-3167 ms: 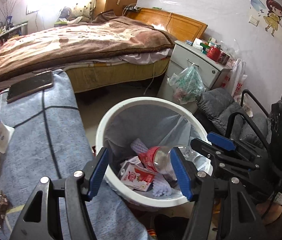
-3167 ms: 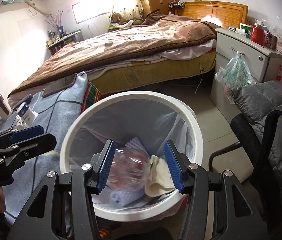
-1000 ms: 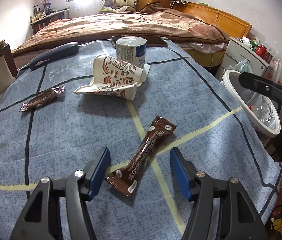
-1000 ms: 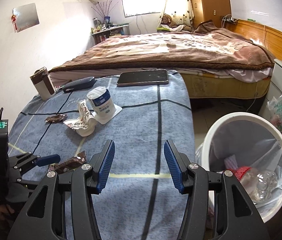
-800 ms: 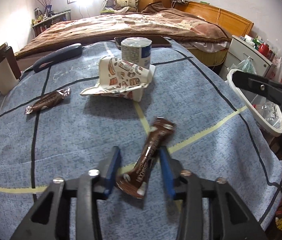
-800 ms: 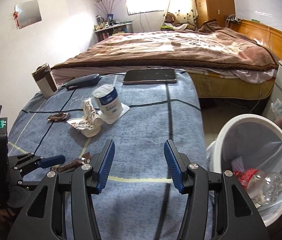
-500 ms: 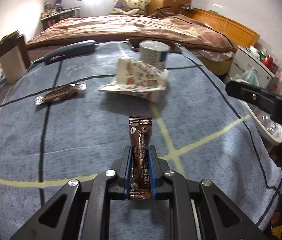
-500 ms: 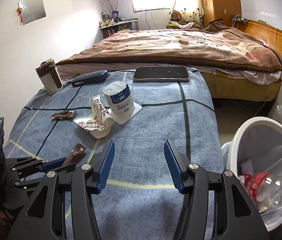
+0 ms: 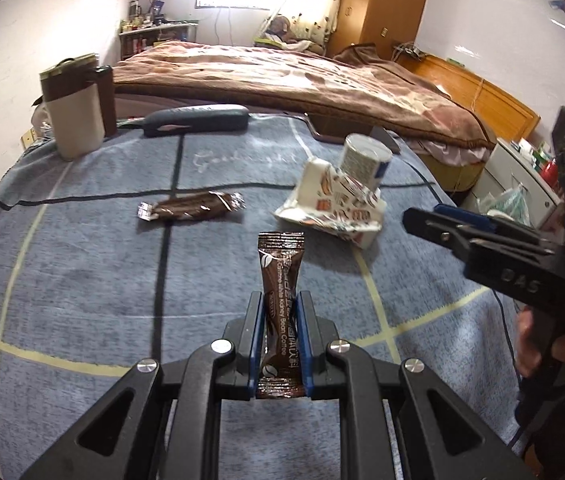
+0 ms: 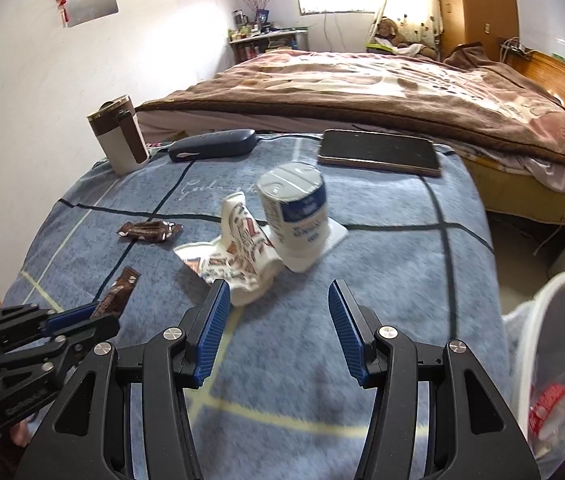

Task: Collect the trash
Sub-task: 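Grasp the brown chocolate bar wrapper with the left tool, then grasp the printed paper cup with the right tool while the left tool holds the wrapper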

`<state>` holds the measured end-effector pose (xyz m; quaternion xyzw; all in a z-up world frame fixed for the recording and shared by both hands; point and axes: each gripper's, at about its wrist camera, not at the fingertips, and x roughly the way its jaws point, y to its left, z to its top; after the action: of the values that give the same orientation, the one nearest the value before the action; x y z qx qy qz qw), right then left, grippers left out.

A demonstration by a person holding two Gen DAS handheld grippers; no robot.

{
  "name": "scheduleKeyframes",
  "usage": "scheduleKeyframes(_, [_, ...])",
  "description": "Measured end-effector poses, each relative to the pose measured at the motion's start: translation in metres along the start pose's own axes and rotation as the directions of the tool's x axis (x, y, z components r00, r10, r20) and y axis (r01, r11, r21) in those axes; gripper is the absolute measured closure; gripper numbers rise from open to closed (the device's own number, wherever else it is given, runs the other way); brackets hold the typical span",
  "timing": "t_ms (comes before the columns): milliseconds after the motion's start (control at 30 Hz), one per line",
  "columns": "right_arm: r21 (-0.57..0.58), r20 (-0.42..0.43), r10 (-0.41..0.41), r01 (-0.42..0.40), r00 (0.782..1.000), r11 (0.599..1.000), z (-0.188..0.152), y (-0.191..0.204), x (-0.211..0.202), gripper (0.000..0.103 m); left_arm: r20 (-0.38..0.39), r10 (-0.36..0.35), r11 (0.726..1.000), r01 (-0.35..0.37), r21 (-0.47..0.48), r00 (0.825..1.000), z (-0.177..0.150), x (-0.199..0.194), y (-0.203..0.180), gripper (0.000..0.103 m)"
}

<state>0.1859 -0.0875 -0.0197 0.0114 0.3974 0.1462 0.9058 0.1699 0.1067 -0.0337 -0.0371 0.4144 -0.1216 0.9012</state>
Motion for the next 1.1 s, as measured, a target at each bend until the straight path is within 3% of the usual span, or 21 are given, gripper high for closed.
scheduleKeyframes(367, [-0.068,-0.019,0.019,-0.02,1.0,0.998,0.012,0.014,0.026,0.05,0.017,-0.001,0.999,0.002,-0.041,1.0,0.008,-0.001,0.014,0.086])
scheduleKeyframes(700, [-0.058,-0.055,0.018,-0.021,0.998,0.998,0.018,0.011,0.044,0.05,0.015,-0.018,0.998,0.018,-0.064,1.0,0.01,0.0,0.022,0.086])
scheduleKeyframes(900, [-0.074,-0.058,0.006,-0.01,0.998,0.997,0.014,0.017,0.044,0.072,0.011,-0.001,0.998,0.002,-0.063,1.0,0.011,0.002,0.021,0.086])
scheduleKeyframes(1100, [-0.073,-0.053,0.006,-0.009,0.999,0.997,0.011,0.018,0.039,0.08,0.01,0.008,0.998,-0.007,-0.058,1.0,0.011,-0.001,0.017,0.086])
